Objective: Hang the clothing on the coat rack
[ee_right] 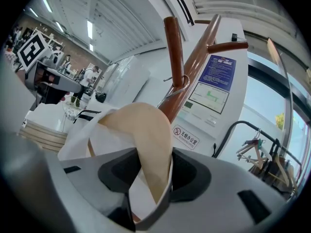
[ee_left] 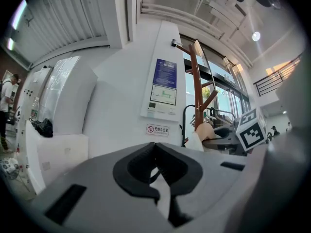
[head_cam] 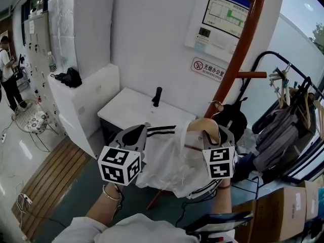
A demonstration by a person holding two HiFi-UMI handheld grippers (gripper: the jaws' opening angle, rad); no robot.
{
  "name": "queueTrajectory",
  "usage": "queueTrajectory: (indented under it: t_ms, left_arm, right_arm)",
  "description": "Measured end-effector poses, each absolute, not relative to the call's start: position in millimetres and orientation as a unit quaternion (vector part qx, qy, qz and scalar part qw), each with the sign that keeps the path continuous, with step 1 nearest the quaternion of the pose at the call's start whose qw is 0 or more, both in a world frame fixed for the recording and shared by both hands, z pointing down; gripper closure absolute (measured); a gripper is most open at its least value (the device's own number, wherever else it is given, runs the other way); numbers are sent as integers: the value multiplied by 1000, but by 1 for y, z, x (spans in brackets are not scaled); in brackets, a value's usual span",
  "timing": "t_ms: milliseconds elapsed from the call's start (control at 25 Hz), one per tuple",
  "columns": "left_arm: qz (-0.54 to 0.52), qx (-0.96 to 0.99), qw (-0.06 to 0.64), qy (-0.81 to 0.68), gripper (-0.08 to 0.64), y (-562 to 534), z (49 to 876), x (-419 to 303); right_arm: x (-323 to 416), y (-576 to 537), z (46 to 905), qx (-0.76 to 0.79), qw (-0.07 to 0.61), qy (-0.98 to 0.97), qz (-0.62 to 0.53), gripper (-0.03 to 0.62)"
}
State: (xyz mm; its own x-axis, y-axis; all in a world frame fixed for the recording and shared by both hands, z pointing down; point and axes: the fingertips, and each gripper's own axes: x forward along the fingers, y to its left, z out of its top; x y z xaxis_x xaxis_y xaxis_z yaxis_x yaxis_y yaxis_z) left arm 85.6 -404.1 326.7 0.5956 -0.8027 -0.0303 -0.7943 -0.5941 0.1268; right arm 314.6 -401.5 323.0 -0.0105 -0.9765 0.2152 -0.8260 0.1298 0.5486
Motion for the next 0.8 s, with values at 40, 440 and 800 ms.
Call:
queueTrajectory:
  t_ms: [40, 440, 800]
  left_arm:
    - [-42, 892, 51, -447, 552, -404, 328, 87]
    - [-50, 896, 52, -438, 552, -403, 330, 93]
    - [-48, 902, 54, -425, 552, -401, 332, 103]
  right_arm:
    - [315, -402, 323, 646, 277, -699, -135, 407]
    - [315, -404, 322, 647, 267, -699, -148, 403]
    - [320, -402, 321, 651, 259, -699, -146, 397]
